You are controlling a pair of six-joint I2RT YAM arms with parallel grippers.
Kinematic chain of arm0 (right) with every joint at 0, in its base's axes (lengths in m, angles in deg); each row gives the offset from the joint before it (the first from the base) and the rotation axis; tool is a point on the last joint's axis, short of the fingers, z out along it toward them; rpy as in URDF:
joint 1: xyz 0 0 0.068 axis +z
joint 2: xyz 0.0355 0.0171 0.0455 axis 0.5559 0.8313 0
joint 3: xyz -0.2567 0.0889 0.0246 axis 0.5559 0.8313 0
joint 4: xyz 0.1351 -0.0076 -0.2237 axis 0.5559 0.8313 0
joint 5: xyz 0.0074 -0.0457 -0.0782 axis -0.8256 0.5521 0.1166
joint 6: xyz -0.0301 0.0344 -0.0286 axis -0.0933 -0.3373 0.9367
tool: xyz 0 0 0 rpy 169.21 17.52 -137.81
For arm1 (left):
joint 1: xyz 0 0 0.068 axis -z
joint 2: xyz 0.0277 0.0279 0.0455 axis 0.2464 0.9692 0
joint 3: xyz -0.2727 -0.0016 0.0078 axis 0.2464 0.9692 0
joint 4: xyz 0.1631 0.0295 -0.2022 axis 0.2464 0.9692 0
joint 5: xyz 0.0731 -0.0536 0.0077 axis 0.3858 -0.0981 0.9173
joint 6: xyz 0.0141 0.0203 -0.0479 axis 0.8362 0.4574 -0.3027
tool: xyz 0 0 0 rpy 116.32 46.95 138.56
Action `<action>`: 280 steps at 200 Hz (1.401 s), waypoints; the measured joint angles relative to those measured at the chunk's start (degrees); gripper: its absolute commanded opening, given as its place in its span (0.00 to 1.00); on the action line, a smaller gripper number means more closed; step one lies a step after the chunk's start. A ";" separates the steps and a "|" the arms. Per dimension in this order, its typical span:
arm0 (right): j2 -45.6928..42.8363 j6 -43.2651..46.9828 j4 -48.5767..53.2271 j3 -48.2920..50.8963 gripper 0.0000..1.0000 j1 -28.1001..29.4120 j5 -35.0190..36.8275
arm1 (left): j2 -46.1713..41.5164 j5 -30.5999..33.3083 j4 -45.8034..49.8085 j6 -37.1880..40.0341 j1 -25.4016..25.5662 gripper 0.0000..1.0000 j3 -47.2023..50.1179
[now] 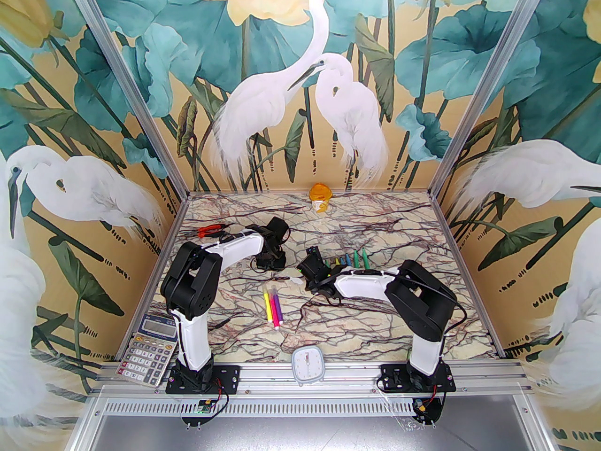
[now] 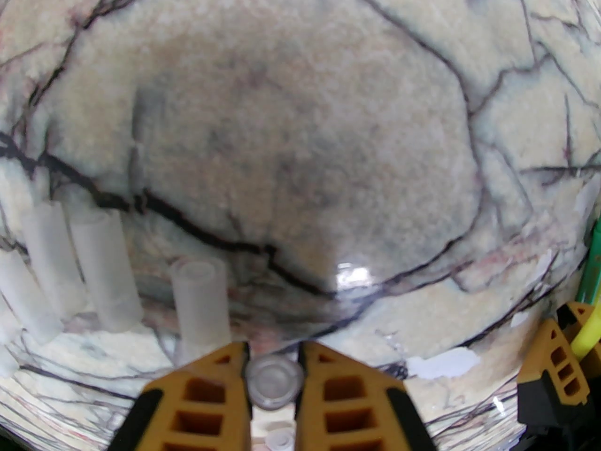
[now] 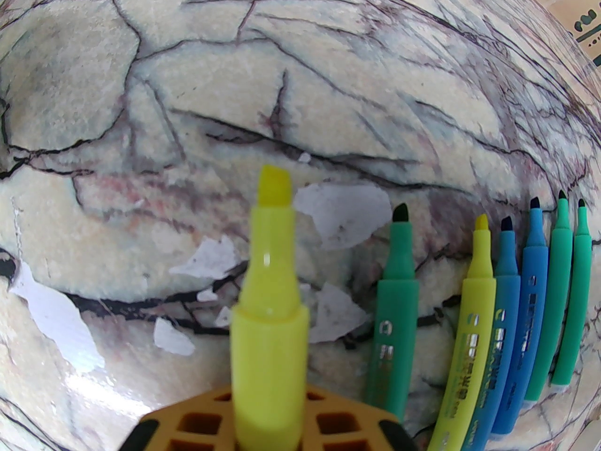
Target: Open the pen caps
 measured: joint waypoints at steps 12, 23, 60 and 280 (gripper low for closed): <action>0.04 -0.04 0.24 -0.11 0.24 0.00 0.15 | 0.11 0.00 -0.07 0.00 0.00 0.14 0.00; 0.11 -0.07 0.39 -0.22 0.24 0.00 0.22 | 0.15 0.00 -0.13 0.02 0.00 0.14 0.00; 0.22 -0.07 0.87 -0.52 0.24 0.02 0.39 | 0.15 -0.02 -0.20 0.17 0.00 0.18 0.00; -7.98 2.01 4.85 -2.47 0.43 7.34 -7.04 | -19.12 -5.79 -9.79 1.92 -6.49 0.65 11.80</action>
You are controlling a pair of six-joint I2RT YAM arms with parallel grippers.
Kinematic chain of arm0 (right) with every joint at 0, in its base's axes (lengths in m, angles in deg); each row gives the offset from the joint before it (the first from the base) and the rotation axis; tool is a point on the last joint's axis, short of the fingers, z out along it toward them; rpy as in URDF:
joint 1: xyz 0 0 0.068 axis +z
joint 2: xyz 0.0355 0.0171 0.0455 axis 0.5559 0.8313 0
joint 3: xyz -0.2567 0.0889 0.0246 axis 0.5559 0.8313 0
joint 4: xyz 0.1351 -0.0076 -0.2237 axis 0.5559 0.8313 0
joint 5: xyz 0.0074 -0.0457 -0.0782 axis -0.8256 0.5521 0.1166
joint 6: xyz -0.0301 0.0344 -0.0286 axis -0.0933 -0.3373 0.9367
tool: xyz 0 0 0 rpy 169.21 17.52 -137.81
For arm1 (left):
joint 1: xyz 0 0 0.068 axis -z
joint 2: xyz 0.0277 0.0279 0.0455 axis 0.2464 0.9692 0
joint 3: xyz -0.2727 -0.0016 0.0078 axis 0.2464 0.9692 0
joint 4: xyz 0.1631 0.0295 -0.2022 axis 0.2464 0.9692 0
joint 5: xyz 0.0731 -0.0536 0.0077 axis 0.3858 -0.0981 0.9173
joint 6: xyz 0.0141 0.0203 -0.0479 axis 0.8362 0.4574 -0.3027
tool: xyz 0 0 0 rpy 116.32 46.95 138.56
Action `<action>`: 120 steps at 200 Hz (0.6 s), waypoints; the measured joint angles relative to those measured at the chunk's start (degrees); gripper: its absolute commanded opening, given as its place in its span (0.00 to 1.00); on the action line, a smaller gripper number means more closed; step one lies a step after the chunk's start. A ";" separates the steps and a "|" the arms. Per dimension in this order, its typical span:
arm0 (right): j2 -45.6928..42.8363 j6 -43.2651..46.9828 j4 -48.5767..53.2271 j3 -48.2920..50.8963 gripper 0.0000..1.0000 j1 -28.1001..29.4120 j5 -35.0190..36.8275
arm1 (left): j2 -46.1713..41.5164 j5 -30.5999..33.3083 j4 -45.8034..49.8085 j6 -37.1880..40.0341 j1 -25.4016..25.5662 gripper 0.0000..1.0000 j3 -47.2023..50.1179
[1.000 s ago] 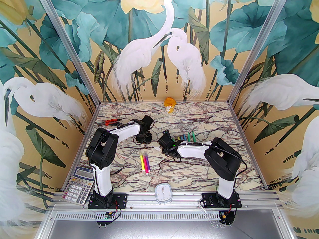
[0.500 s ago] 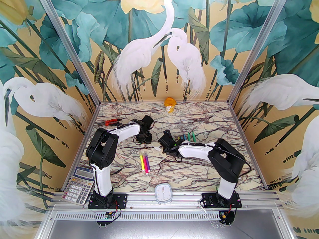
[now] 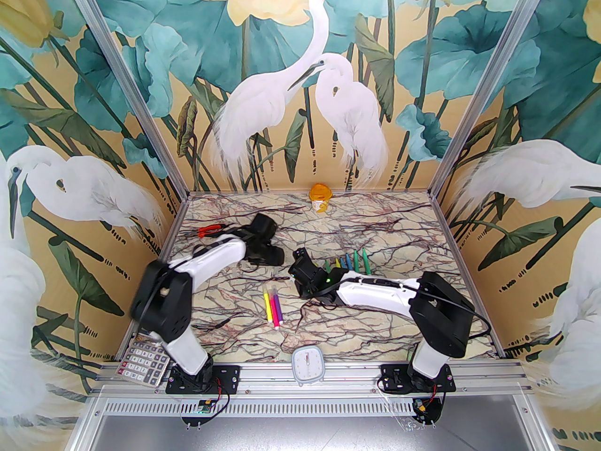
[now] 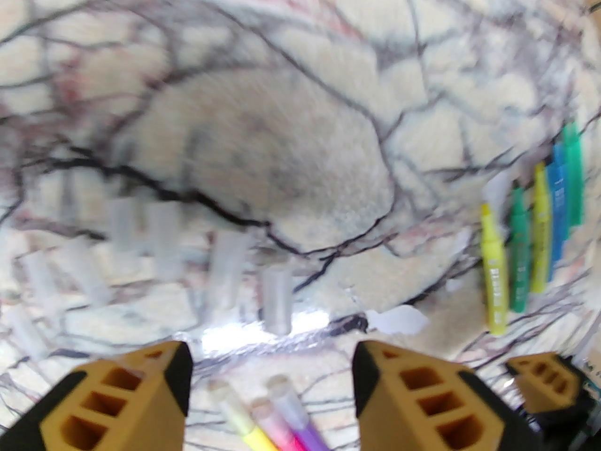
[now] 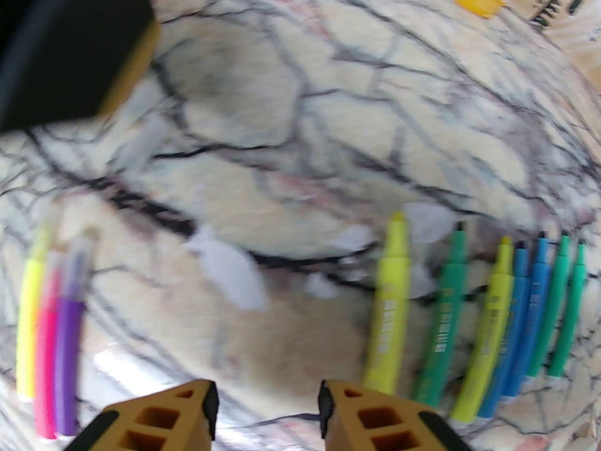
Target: Open the pen caps
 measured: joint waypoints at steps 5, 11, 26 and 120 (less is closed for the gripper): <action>0.00 -0.09 -0.09 -0.09 0.43 0.15 -0.74 | -0.94 -0.28 -0.50 -0.02 -0.74 0.66 0.76; 0.07 -0.11 -0.20 -0.20 0.43 0.44 -1.60 | -2.34 -0.90 -1.57 -0.04 -2.08 0.67 2.05; 0.83 -0.13 -0.33 -1.14 0.44 1.25 -3.54 | -5.27 -2.03 -3.67 -0.02 -4.72 0.69 5.20; 10.97 -0.42 0.15 -9.42 0.43 5.35 -10.97 | -12.20 -3.65 -13.22 -0.96 -11.72 0.75 16.90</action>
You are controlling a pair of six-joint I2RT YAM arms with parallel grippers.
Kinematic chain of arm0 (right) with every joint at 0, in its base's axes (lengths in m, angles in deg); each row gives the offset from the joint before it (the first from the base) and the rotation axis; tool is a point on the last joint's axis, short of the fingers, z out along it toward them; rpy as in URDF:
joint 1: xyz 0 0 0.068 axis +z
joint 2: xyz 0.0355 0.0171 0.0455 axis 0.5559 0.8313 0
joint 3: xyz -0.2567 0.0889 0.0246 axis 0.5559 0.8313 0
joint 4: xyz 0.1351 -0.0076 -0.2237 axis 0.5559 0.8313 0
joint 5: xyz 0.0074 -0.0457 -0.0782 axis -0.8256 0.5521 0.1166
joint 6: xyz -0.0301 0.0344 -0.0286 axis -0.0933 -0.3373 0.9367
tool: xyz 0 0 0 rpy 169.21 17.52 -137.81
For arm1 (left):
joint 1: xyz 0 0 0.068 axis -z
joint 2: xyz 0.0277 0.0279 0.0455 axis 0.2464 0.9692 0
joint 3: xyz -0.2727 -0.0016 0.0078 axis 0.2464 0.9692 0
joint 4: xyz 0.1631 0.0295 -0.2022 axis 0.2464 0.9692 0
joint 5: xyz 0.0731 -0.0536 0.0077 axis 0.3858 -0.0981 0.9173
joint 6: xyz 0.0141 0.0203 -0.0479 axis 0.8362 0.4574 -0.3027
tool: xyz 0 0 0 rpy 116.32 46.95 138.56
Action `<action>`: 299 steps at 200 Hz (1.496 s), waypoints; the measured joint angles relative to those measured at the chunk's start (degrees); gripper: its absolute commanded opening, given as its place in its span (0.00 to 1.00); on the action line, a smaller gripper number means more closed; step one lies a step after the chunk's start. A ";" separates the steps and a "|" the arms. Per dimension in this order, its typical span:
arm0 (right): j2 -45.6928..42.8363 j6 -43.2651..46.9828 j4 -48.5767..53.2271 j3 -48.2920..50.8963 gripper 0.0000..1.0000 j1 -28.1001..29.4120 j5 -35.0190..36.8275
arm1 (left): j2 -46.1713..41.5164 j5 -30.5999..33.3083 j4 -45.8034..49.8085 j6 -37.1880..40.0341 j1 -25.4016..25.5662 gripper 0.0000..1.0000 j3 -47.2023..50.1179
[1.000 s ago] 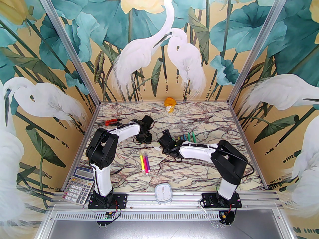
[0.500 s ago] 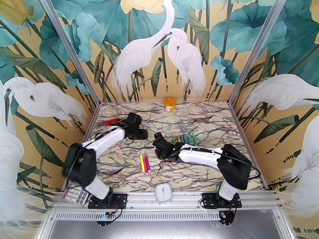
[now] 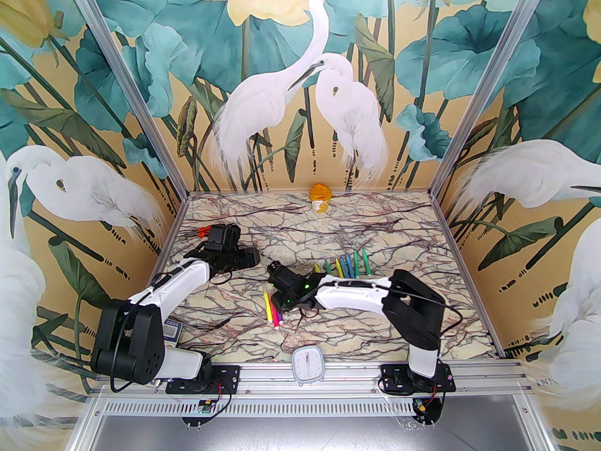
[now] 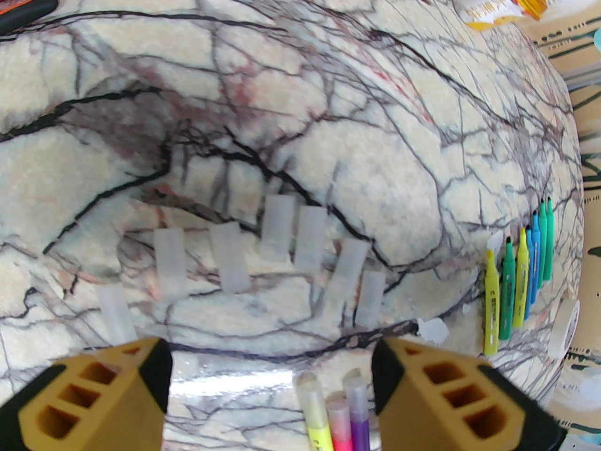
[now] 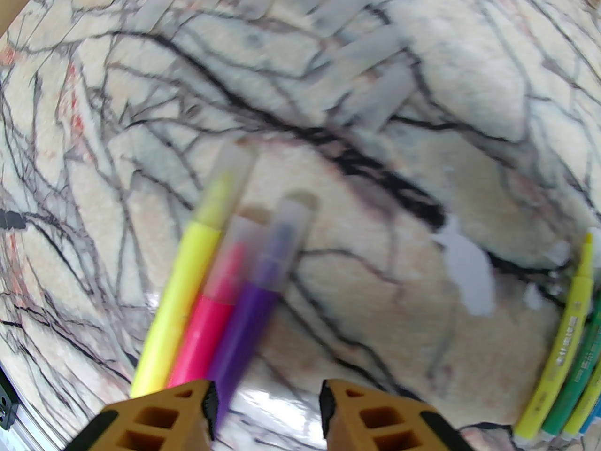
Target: Open the pen caps
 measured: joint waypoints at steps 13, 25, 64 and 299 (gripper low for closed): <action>0.61 -0.13 0.02 -0.31 0.43 0.11 -0.37 | -0.09 0.00 -0.94 -0.02 -0.17 0.76 0.46; 1.14 -0.26 0.07 -0.42 0.43 0.11 -0.61 | -0.09 0.00 -1.79 -0.11 -0.26 0.76 0.74; 3.17 -0.85 1.01 -1.31 0.43 0.13 -1.22 | -0.09 -0.02 -3.58 -0.52 -0.37 0.78 1.75; 6.84 -2.03 9.40 -7.02 0.16 1.20 3.56 | -0.11 -3.56 -5.14 -1.05 -0.96 0.79 2.75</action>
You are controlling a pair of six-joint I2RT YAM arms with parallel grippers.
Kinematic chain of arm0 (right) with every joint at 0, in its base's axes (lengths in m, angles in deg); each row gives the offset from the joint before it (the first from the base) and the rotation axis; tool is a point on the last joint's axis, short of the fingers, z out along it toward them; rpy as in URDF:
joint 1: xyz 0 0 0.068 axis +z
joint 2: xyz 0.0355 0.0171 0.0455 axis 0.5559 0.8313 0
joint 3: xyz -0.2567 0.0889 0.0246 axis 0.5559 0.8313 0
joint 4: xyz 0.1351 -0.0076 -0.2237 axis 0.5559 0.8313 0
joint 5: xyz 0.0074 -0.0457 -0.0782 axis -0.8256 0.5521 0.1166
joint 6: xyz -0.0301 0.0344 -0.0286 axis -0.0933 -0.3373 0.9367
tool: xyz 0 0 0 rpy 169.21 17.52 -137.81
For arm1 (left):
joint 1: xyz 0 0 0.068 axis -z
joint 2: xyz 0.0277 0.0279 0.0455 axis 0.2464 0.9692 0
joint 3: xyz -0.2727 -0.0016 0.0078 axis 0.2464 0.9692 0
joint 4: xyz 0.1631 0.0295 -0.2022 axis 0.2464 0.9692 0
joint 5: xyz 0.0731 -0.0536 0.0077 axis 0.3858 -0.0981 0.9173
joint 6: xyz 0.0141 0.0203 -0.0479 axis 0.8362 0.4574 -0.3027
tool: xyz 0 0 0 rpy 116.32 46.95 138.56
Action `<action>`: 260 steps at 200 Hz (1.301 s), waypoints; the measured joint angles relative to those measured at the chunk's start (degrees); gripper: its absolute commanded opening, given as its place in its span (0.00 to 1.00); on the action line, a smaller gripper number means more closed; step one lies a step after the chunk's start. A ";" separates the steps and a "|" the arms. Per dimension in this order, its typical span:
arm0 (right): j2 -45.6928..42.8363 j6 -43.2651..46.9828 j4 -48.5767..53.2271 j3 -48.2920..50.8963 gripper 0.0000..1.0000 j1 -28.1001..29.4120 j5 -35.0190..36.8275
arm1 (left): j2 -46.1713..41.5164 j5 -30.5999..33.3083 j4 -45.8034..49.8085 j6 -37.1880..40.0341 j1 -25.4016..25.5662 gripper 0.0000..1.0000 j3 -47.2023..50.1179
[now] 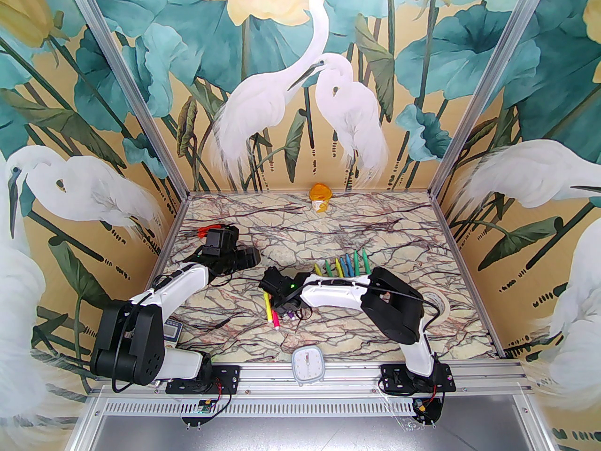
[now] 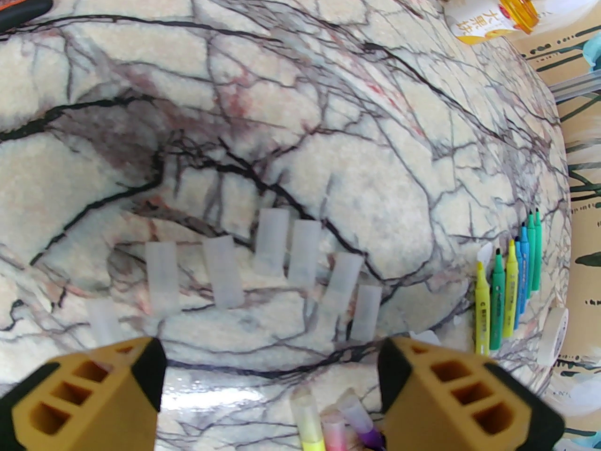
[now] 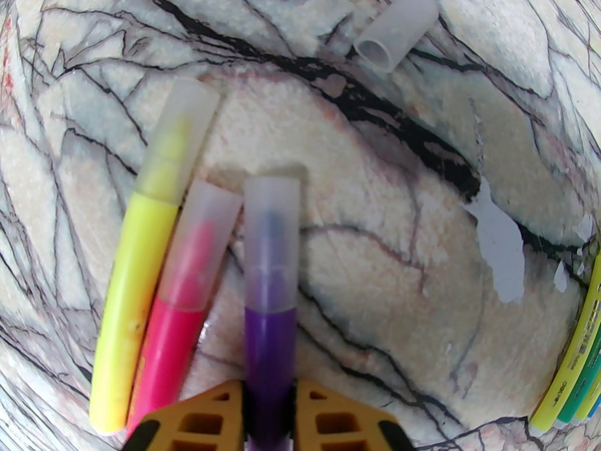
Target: Open the pen caps
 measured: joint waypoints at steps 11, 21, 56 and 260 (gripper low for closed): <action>-0.33 -0.02 -0.87 0.63 0.15 0.00 0.00 | 0.00 -0.87 -0.35 0.02 0.00 0.79 0.00; -0.76 -0.04 -1.77 1.42 0.15 -0.22 0.00 | 0.00 -1.92 -0.72 0.00 0.00 0.79 0.02; -3.04 -0.02 -4.24 4.92 0.14 -1.09 -0.17 | 0.02 -6.08 -2.08 0.00 0.00 0.78 0.11; -27.82 1.09 -23.56 26.38 0.11 -8.28 -2.14 | 4.94 -36.33 -14.93 -3.02 9.29 0.64 -1.36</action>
